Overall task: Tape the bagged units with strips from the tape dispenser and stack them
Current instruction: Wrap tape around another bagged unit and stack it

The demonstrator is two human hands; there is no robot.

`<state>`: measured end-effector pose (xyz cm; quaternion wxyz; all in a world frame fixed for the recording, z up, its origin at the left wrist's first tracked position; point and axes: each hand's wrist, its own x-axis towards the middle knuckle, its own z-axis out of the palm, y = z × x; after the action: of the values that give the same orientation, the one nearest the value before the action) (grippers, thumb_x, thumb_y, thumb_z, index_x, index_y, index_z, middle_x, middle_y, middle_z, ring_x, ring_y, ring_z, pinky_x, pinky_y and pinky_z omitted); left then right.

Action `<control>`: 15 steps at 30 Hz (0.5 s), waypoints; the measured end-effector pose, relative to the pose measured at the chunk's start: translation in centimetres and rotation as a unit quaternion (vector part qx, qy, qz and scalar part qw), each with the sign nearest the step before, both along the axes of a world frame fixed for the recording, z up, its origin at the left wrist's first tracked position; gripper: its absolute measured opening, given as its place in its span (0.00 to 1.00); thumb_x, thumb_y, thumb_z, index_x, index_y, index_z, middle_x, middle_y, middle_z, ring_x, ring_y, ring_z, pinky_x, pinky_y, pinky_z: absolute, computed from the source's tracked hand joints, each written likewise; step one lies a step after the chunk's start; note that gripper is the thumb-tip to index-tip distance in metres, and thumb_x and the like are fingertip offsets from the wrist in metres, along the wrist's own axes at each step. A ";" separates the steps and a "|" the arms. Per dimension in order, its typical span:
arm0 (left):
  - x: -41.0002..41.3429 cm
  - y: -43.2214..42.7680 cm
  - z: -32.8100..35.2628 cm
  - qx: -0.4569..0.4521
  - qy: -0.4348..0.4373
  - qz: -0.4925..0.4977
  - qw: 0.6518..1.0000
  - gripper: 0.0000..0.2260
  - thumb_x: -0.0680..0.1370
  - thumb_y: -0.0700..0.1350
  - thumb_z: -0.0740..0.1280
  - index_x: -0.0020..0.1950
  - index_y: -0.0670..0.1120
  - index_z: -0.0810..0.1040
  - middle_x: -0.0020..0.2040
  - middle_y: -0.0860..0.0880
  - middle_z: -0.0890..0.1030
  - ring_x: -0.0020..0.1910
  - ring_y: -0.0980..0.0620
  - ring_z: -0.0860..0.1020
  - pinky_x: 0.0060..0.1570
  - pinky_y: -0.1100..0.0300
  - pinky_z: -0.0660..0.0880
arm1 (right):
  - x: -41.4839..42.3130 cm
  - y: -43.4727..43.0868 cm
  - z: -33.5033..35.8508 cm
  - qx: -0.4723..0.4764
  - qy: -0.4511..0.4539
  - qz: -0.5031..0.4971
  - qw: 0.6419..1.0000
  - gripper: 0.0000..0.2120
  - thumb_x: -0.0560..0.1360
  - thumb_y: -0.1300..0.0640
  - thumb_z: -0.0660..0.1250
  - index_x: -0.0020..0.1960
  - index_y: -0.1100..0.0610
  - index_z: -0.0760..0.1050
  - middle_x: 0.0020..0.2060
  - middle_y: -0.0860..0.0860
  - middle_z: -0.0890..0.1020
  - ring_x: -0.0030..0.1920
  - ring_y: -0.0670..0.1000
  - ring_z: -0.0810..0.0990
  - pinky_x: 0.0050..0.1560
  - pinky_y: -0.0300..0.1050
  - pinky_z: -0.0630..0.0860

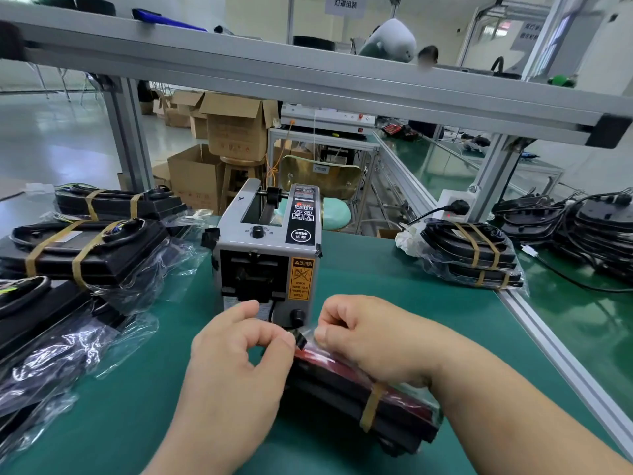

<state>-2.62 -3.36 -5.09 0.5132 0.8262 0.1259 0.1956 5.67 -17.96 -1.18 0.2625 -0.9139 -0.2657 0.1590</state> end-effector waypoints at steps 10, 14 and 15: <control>0.0 -0.6 -0.6 -0.071 0.014 0.019 0.997 0.12 0.74 0.49 0.68 0.35 0.67 0.80 0.72 0.60 0.63 0.70 0.55 0.62 0.59 0.61 0.57 | 0.8 -0.2 -0.5 0.045 -0.041 -0.064 0.996 0.12 0.78 0.49 0.60 0.36 0.47 0.69 0.30 0.42 0.73 0.30 0.39 0.69 0.30 0.34 0.63; 0.7 -0.9 -0.6 -0.085 0.009 0.019 0.996 0.14 0.74 0.48 0.68 0.34 0.67 0.80 0.73 0.58 0.61 0.70 0.54 0.62 0.59 0.61 0.57 | 1.0 -0.2 -0.5 0.050 -0.043 -0.069 0.995 0.12 0.78 0.49 0.60 0.37 0.48 0.70 0.32 0.42 0.74 0.33 0.40 0.70 0.33 0.35 0.64; 0.8 -1.0 -0.6 -0.088 0.011 0.017 0.996 0.14 0.74 0.48 0.69 0.34 0.66 0.80 0.73 0.58 0.61 0.70 0.53 0.62 0.60 0.60 0.58 | 1.0 -0.2 -0.6 0.051 -0.042 -0.070 0.995 0.11 0.78 0.49 0.60 0.37 0.48 0.70 0.32 0.42 0.74 0.33 0.40 0.70 0.33 0.35 0.64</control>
<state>-1.84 -4.31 -5.72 0.5791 0.7775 0.1624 0.1838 6.69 -18.19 -1.73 0.3081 -0.9215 -0.2197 0.0877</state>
